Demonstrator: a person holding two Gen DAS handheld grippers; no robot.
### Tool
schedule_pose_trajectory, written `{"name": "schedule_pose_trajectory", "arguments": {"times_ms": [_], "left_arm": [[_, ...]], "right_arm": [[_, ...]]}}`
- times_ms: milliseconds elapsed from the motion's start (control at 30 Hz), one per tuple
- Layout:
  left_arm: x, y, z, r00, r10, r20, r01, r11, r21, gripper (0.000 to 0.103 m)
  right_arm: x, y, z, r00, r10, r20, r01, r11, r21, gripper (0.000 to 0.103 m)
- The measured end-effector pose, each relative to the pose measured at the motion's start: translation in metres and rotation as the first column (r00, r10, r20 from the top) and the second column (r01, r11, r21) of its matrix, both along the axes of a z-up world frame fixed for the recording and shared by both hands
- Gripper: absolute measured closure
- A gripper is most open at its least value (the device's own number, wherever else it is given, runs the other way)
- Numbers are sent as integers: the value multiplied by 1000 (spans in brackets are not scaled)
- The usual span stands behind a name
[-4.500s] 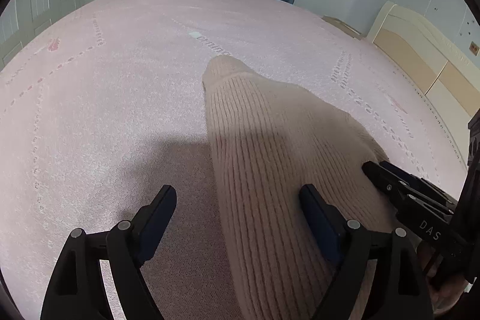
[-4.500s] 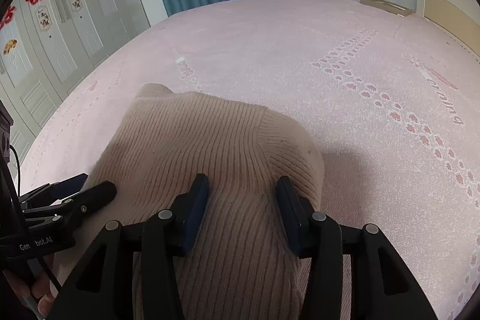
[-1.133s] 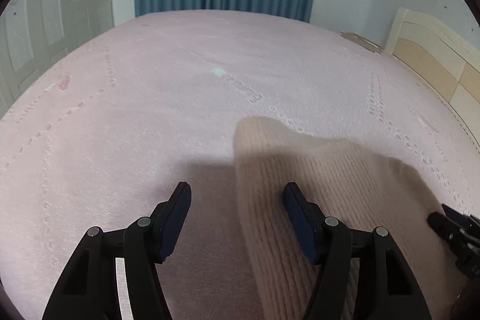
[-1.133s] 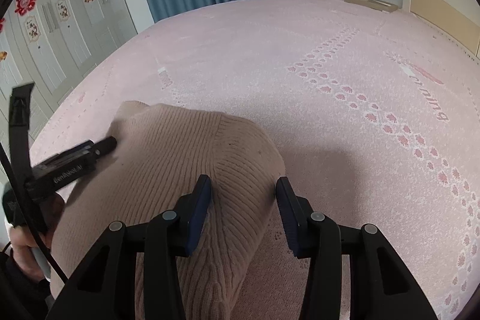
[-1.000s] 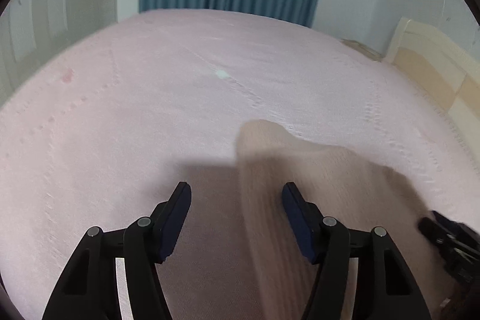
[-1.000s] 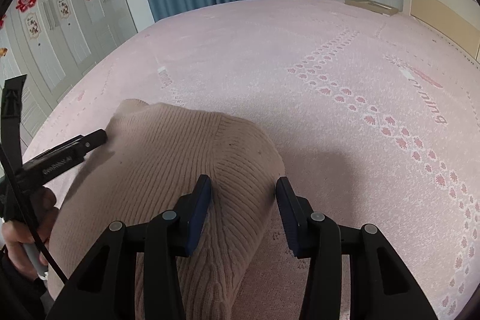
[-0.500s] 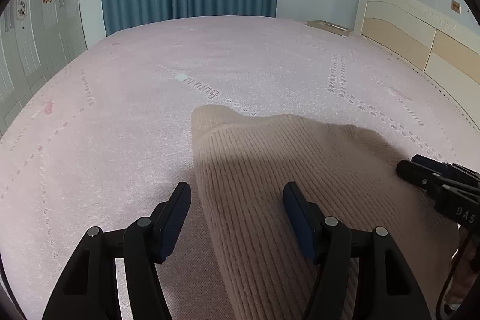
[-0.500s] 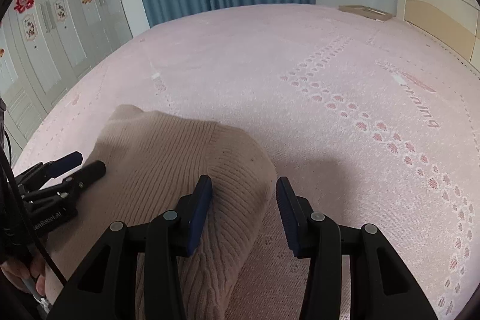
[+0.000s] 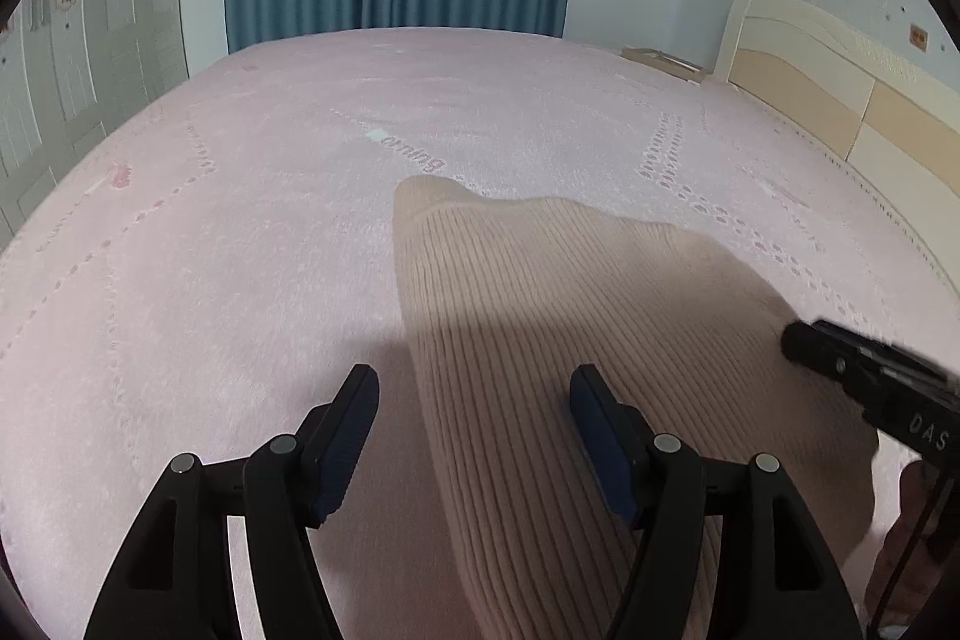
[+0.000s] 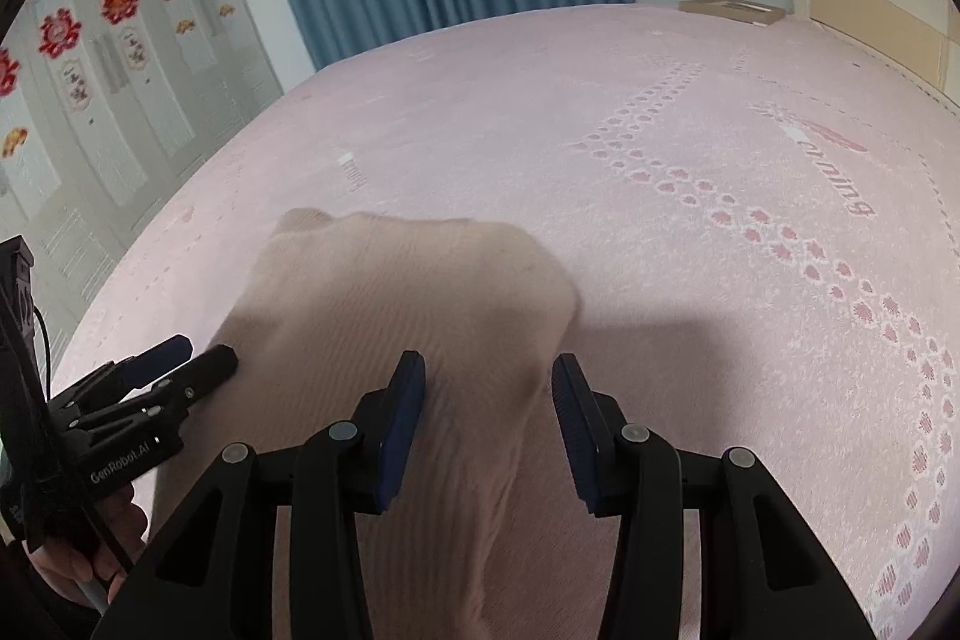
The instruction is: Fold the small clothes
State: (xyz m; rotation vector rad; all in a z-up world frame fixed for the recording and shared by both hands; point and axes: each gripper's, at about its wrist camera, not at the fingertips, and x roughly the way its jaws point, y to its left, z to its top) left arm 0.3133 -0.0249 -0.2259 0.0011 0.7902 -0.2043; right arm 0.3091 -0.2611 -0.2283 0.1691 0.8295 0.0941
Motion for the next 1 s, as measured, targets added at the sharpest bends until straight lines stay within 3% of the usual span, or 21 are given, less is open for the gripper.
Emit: {"name": "schedule_pose_trajectory", "arguments": {"times_ms": [100, 267, 433, 600, 667, 733, 833, 1000], "left_arm": [[-17, 2, 1, 1000, -6, 10, 6, 1000, 29, 36], [-50, 23, 7, 1000, 28, -14, -29, 998, -50, 35], [-68, 34, 5, 996, 49, -75, -56, 995, -83, 35], [-77, 40, 12, 990, 76, -121, -79, 997, -18, 35], [-81, 45, 20, 986, 72, -151, -77, 997, -29, 35], [-90, 47, 34, 986, 53, -159, -60, 997, -44, 35], [-108, 46, 68, 989, 67, -133, -71, 997, -23, 34], [-138, 36, 120, 995, 87, -56, -87, 996, 10, 25]], "right_arm": [[-11, 7, 2, 1000, 20, 2, -20, 999, -33, 59], [-41, 4, 1, 1000, 4, -13, -4, 1000, 7, 59], [-70, -1, 10, 1000, -23, -2, 23, 1000, 10, 59], [-86, -4, 13, 994, -61, -88, 64, 998, 26, 58], [-94, -5, 25, 991, -76, -106, 80, 996, 32, 58], [-100, -2, 40, 987, -110, -116, 107, 994, -32, 58], [-116, 6, 71, 989, -117, -96, 109, 990, -86, 56], [-154, 15, 122, 990, -135, -35, 130, 983, -132, 43]]}}
